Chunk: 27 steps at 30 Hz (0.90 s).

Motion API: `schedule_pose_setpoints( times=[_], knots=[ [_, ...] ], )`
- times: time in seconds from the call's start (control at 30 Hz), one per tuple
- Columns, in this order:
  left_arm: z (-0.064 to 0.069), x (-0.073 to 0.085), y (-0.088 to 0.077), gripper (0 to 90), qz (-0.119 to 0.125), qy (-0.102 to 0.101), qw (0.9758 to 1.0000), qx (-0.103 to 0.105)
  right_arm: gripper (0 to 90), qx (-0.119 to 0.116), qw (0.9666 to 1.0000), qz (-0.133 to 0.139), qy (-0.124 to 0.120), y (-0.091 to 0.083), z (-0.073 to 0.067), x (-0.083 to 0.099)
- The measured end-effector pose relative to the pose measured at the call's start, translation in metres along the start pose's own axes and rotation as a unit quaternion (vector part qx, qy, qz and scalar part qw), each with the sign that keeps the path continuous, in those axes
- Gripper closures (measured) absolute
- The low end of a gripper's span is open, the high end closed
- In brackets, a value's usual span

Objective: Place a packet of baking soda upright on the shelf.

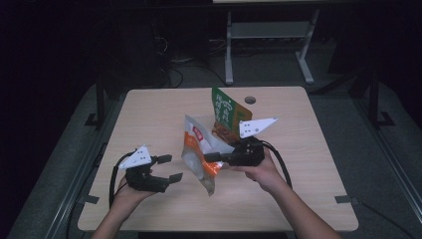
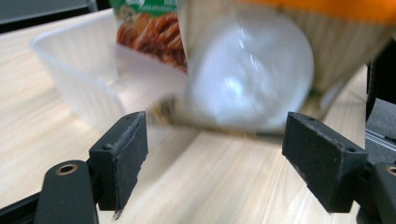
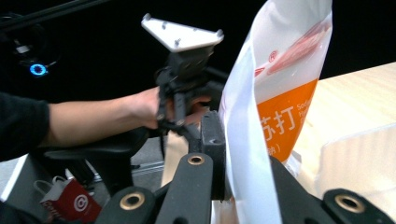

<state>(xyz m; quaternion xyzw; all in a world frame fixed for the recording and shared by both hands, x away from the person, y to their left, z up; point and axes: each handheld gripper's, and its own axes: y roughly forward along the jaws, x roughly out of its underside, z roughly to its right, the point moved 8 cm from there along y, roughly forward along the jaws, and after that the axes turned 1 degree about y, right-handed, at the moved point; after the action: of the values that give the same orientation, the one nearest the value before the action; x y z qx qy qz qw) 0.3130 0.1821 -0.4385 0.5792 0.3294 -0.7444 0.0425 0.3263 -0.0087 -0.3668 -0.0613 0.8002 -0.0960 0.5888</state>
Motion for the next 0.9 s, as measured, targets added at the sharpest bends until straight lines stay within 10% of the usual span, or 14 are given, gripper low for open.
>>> schedule_pose_setpoints(
  times=[0.23,0.9],
  knots=[
    [-0.008,0.013,-0.004,20.8,-0.001,-0.030,0.9995,-0.003,90.0,0.032,0.9995,-0.001,0.005,0.004,0.016,-0.020],
    [-0.011,0.021,0.002,18.0,-0.017,-0.031,0.9994,0.005,90.0,0.123,0.9918,-0.024,0.026,0.015,0.071,-0.048]
  ],
)
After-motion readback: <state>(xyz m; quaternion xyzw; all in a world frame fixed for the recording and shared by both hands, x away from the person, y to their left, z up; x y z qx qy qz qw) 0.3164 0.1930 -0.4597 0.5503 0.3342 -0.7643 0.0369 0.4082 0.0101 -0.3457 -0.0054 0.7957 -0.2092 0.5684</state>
